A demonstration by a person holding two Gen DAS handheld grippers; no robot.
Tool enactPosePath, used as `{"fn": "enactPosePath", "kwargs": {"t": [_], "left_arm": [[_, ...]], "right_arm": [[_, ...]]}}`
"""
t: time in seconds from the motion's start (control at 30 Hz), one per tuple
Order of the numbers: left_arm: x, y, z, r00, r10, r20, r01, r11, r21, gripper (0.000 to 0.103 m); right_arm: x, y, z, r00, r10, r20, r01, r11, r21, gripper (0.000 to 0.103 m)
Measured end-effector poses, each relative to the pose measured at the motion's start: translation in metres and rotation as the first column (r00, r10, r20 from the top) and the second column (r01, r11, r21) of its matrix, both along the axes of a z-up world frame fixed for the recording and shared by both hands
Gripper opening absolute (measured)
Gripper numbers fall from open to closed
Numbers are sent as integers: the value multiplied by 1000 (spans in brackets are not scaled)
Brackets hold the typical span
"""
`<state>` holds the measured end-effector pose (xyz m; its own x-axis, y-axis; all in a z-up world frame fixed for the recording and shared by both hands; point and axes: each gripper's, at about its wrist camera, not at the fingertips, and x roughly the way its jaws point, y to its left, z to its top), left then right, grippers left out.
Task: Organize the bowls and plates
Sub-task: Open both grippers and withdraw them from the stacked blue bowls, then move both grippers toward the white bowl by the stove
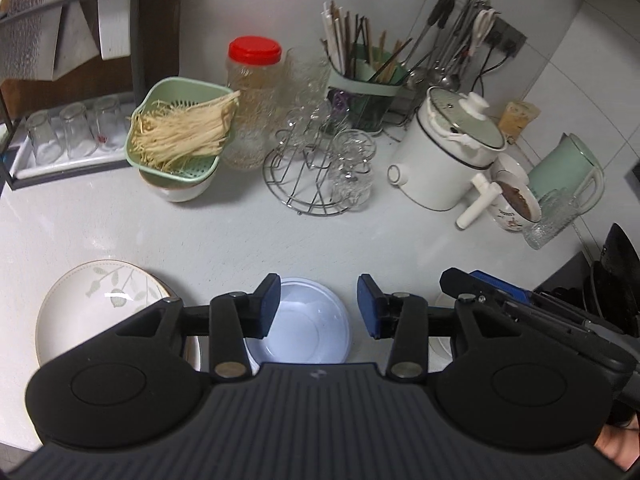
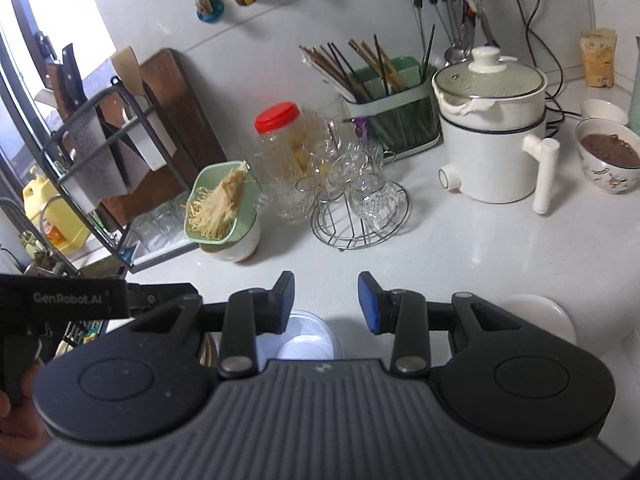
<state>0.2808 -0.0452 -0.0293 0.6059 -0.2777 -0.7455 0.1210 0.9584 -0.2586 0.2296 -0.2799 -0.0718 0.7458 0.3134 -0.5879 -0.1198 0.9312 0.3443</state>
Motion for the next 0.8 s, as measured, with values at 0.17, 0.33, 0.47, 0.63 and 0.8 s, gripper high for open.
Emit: {"fn": "enactPosePath", "kwargs": {"t": [0.17, 0.33, 0.47, 0.63, 0.8], "left_arm": [[-19, -2, 5, 1000, -11, 21, 11, 1000, 12, 49], [-30, -9, 4, 999, -40, 18, 40, 999, 17, 50], [-35, -18, 2, 998, -67, 19, 67, 998, 22, 50], [-37, -31, -7, 995, -103, -1, 103, 994, 43, 50], [-36, -41, -17, 992, -125, -19, 125, 992, 15, 50]], "right_arm": [[-16, -3, 4, 1000, -14, 26, 14, 1000, -7, 39], [-29, -6, 6, 998, -41, 48, 41, 999, -17, 39], [-42, -11, 8, 996, -60, 65, 62, 997, -39, 39], [-51, -26, 2, 993, -113, 39, 113, 994, -5, 39], [-56, -39, -8, 987, -158, 10, 158, 987, -28, 39]]}}
